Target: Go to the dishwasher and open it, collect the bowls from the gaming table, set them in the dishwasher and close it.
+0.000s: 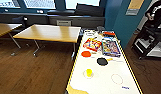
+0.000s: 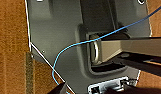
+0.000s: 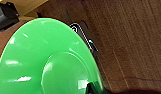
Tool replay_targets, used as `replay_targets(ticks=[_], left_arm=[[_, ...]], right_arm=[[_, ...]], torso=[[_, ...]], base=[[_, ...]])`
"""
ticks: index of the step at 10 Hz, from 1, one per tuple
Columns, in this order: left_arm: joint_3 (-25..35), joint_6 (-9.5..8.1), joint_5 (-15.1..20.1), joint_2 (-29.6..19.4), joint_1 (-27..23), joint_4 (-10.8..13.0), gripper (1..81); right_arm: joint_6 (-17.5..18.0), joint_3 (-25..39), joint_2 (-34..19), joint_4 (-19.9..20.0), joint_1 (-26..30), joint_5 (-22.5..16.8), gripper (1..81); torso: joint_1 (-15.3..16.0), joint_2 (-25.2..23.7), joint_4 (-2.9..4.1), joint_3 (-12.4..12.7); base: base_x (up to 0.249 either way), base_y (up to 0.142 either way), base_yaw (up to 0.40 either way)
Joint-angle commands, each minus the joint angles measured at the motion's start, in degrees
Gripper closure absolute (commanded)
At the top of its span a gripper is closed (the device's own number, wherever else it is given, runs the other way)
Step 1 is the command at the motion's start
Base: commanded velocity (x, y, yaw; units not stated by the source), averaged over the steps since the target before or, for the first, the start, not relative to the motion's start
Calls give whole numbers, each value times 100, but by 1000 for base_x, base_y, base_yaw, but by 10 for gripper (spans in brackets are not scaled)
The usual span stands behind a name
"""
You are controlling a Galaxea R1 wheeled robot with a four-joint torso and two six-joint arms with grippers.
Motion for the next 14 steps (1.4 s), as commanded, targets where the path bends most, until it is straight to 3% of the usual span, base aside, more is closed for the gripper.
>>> replay_targets(ticks=[1,4,6,8,9,11,13,14], left_arm=[[528,28,351,-286,-28,19,10],[1814,2,360,-1035,-1,19,10],[3314,11,351,-1868,-10,28,10],[4368,11,178,-2562,-54,11,10],[4714,11,-115,-2907,-54,-25,10],[5171,-16,-167,-3426,-142,-148,10],[5163,-24,-299,-3567,-177,-157,10],[5153,-24,-290,-3584,-203,-165,10]], right_arm=[[-220,-1906,1468,-491,-683,885,811],[-379,-2868,2483,-623,-674,832,811],[-405,-3501,3089,-851,-683,832,811],[-405,-3816,3388,-895,-718,832,811],[-405,-3932,3512,-939,-745,850,811],[-405,-4108,3670,-974,-771,841,811],[-396,-4125,3775,-1466,-780,762,811],[-388,-4143,3819,-1510,-885,648,811]], torso=[[0,0,0,0],[-2,0,0,0],[-2,-2,0,2],[-4,-2,0,2],[-4,-2,0,2],[-4,-2,0,2],[-4,-2,0,2],[-4,-2,0,2]], base=[[0,0,0],[0,0,0],[0,0,0],[0,0,0],[0,0,0],[0,0,0],[0,0,0],[0,0,0]])
